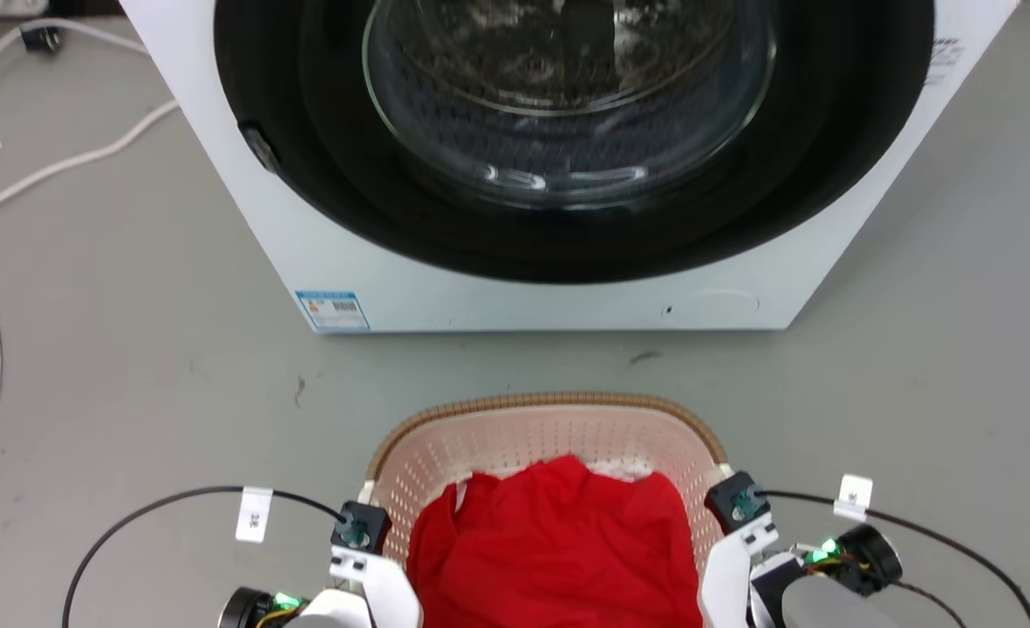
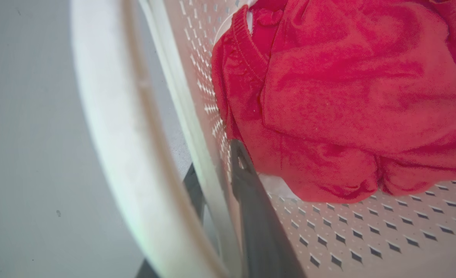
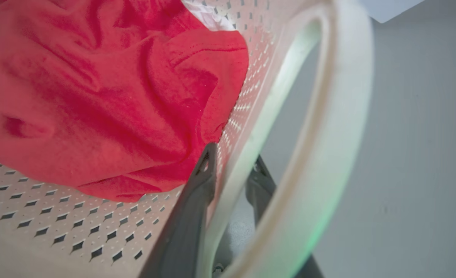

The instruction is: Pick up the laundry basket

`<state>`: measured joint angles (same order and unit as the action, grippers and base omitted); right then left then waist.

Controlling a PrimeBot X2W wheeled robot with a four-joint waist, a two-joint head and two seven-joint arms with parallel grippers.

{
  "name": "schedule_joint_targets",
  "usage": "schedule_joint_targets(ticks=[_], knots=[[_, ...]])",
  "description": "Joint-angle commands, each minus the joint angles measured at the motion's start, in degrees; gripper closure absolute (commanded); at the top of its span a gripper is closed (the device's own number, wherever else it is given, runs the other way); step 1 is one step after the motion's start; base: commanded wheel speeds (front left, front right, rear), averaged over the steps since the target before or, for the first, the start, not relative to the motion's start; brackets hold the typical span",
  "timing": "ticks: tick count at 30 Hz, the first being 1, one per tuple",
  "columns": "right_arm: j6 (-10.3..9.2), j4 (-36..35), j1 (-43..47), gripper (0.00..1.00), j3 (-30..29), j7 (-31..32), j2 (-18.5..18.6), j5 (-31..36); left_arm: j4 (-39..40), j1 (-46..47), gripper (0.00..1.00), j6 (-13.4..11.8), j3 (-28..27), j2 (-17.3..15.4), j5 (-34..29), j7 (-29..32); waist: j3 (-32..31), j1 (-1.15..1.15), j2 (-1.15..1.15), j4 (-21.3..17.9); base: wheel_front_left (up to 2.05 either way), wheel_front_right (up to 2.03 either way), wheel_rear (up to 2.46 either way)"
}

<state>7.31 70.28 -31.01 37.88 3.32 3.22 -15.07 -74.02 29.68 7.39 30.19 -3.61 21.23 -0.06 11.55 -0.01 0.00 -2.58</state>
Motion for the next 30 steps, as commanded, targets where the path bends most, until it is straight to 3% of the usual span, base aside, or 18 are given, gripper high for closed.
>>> schedule_joint_targets(ticks=[1, 11, 30], knots=[[0.31, -0.47, 1.32, 1.00, 1.09, 0.26, -0.63, -0.27, 0.37, -0.67, 1.00, 0.07, 0.66, 0.05, 0.33, 0.04, -2.85, 0.01, 0.00, -0.19, 0.00, 0.00, 0.00], [0.32, -0.44, 4.97, 1.00, 4.90, 1.96, -0.66, -4.58, 0.58, -4.92, 1.00, 0.07, 4.23, -0.23, 4.36, 2.79, -9.61, 0.01, 0.00, -0.61, 0.00, 0.00, 0.00], [0.31, 1.33, 6.26, 1.00, 6.80, 2.44, -0.62, -8.65, 2.46, -6.74, 1.00, 0.08, 10.54, -1.77, 10.70, 5.64, -13.61, 0.01, 0.00, -0.31, 0.00, 0.00, 0.00]])
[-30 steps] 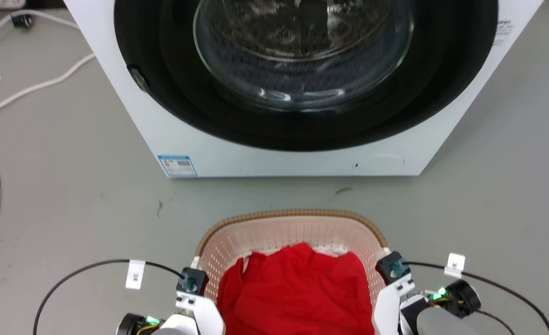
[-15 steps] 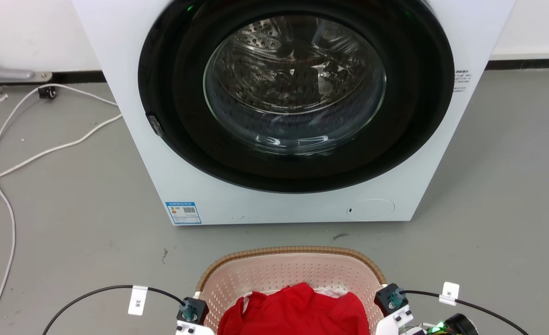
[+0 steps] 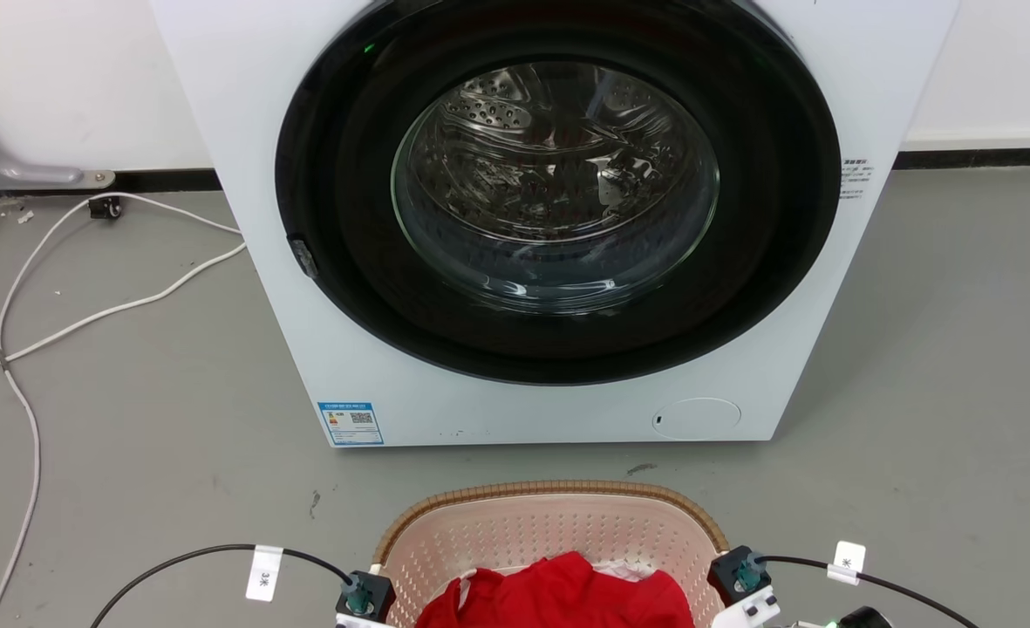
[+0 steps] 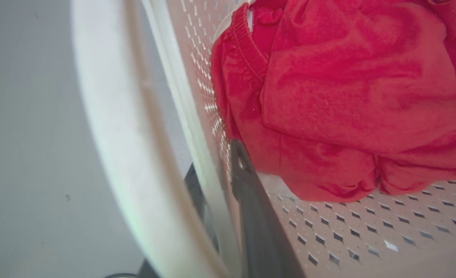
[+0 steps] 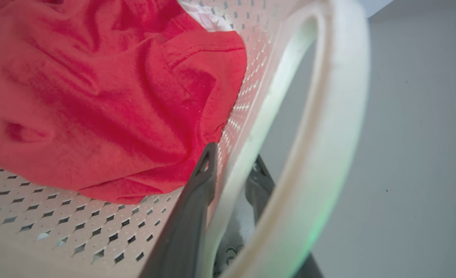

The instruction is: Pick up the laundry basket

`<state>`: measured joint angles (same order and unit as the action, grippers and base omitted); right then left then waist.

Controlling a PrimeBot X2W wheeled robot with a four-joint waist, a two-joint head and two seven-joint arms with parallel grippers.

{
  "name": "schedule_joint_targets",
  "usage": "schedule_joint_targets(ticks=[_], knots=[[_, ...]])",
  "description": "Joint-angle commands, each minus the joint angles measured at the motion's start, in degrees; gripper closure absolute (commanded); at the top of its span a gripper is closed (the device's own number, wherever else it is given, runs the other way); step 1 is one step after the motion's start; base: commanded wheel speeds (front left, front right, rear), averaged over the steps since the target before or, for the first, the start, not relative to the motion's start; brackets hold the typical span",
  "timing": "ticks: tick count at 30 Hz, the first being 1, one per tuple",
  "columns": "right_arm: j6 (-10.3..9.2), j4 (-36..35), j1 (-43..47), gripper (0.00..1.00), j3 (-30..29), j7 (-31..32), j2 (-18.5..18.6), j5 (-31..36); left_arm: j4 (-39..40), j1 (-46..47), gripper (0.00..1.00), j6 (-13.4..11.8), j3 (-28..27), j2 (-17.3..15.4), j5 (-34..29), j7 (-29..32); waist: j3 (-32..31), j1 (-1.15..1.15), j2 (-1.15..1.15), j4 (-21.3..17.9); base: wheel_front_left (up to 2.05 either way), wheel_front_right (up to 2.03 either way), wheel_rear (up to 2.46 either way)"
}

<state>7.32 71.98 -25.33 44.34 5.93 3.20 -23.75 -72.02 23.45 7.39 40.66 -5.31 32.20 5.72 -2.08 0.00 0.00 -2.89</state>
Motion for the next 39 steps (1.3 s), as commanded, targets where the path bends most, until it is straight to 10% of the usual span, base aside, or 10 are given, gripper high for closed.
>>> schedule_joint_targets(ticks=[1, 39], knots=[[0.30, -0.31, 0.56, 1.00, 0.40, -0.17, -0.59, 0.02, 0.48, -0.54, 1.00, 0.08, 0.40, -0.15, 0.10, -0.14, -0.04, 0.00, 0.00, 0.02, 0.00, 0.00, 0.00], [0.30, 0.26, 0.38, 1.00, 3.55, -0.87, -0.52, -3.46, -0.67, 1.60, 1.00, 0.08, 7.71, -1.22, 7.83, -2.03, 0.04, 0.00, 0.00, -0.37, 0.00, 0.00, 0.00]])
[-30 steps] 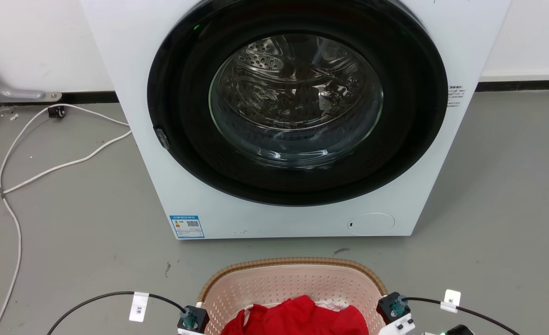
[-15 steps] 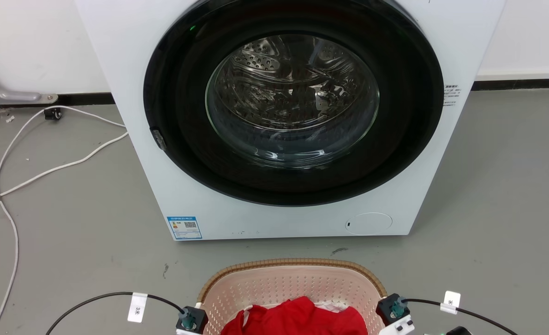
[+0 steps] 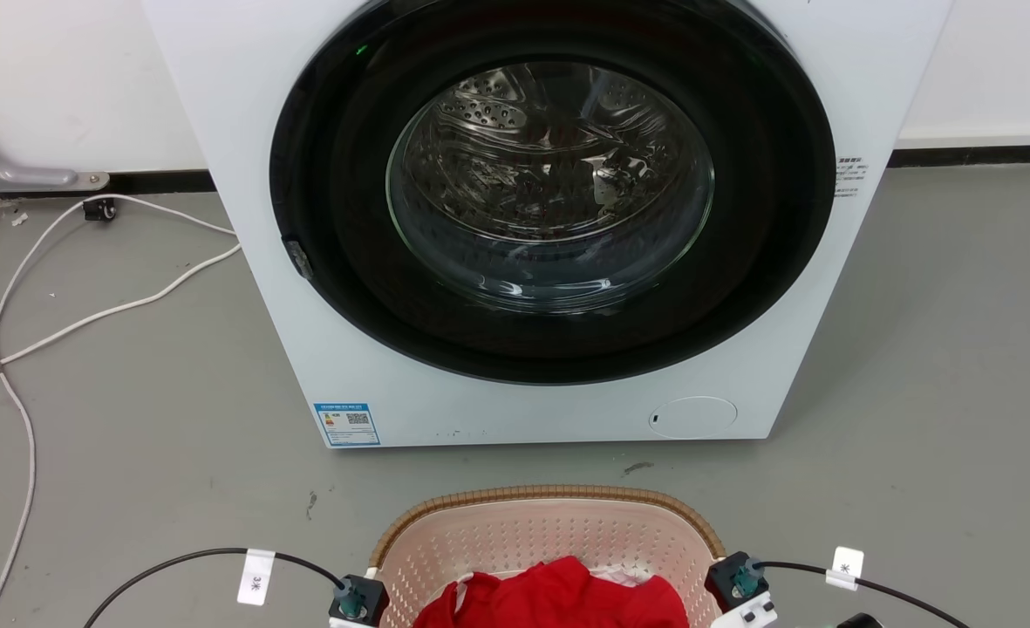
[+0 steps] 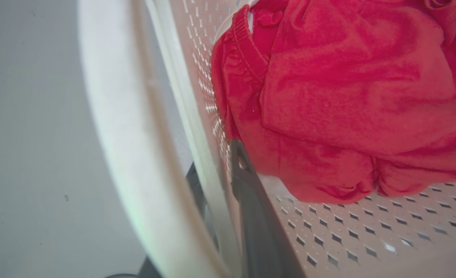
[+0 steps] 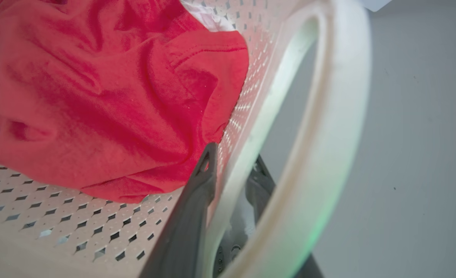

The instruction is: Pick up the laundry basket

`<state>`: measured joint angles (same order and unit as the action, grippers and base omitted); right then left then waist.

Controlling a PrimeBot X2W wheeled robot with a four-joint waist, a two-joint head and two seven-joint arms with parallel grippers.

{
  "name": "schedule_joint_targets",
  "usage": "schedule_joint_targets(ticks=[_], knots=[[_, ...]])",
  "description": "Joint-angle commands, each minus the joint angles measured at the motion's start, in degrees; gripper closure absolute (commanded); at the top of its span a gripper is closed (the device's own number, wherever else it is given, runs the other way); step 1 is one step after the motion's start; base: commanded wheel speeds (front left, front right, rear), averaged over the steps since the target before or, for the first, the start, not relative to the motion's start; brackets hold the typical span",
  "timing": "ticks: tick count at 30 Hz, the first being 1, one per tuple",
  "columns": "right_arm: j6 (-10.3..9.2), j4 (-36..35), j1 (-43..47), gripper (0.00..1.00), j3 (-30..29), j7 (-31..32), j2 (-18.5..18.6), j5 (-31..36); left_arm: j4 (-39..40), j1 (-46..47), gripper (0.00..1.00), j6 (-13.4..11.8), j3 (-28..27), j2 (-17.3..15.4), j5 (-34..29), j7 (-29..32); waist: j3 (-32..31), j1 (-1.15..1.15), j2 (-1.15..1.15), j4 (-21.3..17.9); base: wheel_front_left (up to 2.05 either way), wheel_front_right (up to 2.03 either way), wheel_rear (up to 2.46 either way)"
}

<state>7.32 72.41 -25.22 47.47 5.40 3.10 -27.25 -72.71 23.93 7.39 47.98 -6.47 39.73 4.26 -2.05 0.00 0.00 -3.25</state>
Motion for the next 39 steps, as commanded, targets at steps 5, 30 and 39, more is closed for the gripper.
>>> schedule_joint_targets(ticks=[5, 30, 39], knots=[[0.30, -0.07, 0.09, 1.00, 0.71, -0.31, -0.42, -0.22, -0.07, 1.26, 1.00, 0.08, 1.09, -0.14, 0.96, -0.71, 0.07, 0.00, 0.00, -0.06, 0.00, 0.00, 0.00], [0.30, 0.40, -0.14, 1.00, 1.79, -0.60, -0.42, -1.11, -0.48, 1.61, 1.00, 0.08, 4.15, -0.30, 4.07, -1.14, -0.12, 0.00, 0.00, -0.03, 0.00, 0.00, 0.00], [0.30, 0.53, 0.04, 1.00, 2.25, -0.74, -0.42, -1.18, -0.57, 1.54, 1.00, 0.08, 5.04, -0.31, 5.12, -1.33, -0.10, 0.00, 0.00, 0.00, 0.00, 0.00, 0.00]])
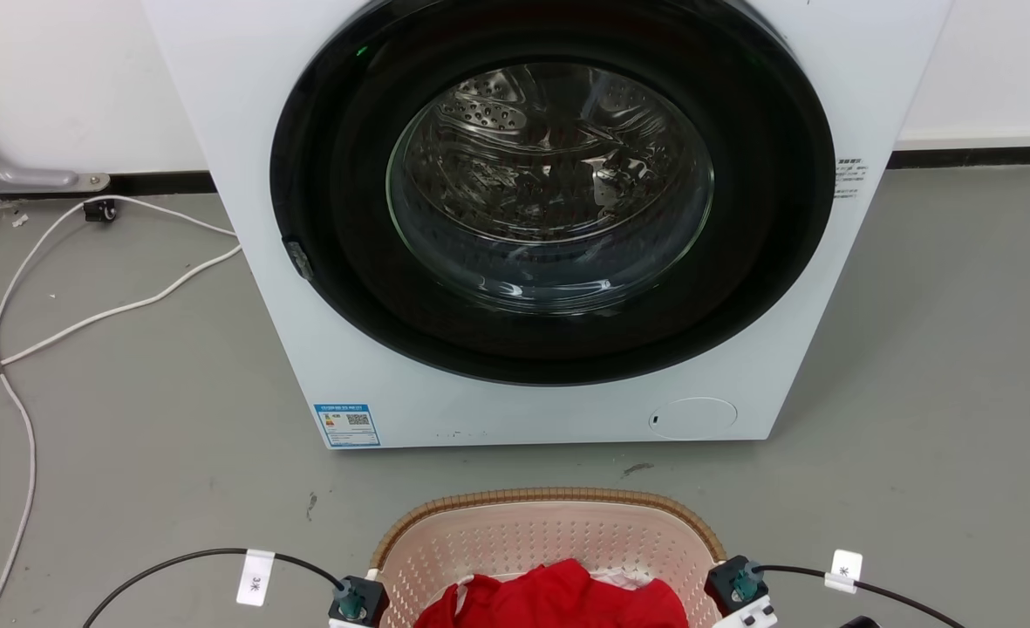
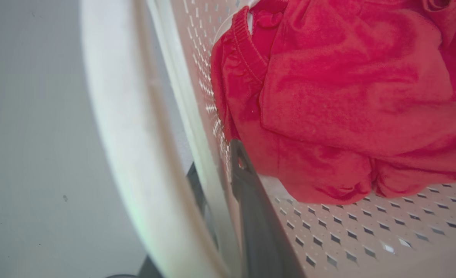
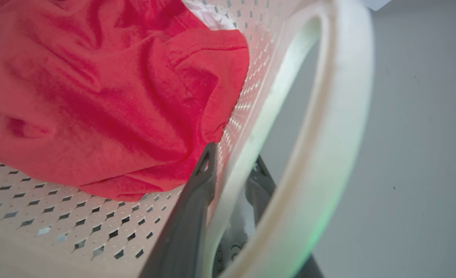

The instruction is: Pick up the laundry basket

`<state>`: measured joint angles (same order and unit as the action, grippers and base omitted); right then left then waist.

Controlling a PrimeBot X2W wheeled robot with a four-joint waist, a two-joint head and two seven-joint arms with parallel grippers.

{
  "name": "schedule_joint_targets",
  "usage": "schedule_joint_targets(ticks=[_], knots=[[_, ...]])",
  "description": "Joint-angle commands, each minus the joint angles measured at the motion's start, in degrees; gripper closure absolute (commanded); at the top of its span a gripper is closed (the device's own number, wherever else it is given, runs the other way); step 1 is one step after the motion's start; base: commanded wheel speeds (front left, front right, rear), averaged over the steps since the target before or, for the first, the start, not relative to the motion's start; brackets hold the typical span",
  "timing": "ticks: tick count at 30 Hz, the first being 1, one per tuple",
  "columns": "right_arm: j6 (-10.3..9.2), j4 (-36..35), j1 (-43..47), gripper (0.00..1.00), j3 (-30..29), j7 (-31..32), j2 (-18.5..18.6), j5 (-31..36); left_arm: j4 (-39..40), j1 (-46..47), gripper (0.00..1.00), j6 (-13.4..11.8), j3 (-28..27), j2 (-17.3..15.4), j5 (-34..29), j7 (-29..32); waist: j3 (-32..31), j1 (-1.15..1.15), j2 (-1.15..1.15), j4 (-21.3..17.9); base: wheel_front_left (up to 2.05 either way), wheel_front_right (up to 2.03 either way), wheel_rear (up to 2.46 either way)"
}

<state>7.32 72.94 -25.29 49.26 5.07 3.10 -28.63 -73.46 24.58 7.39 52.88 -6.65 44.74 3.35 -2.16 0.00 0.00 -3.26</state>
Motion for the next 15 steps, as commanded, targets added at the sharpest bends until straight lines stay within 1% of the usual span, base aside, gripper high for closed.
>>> schedule_joint_targets(ticks=[1, 15], knots=[[0.30, 0.00, 0.06, 1.00, 0.49, -0.45, -0.42, 0.20, 0.16, 0.91, 1.00, 0.08, 0.23, -0.14, 0.15, -0.47, 0.04, 0.00, 0.00, 0.02, 0.00, 0.00, 0.00], [0.30, 0.14, 0.07, 1.00, 0.84, -0.50, -0.41, -0.28, -0.06, 0.72, 1.00, 0.08, 1.54, -0.33, 1.52, -0.77, -0.02, 0.00, 0.00, 0.08, 0.00, 0.00, 0.00]])
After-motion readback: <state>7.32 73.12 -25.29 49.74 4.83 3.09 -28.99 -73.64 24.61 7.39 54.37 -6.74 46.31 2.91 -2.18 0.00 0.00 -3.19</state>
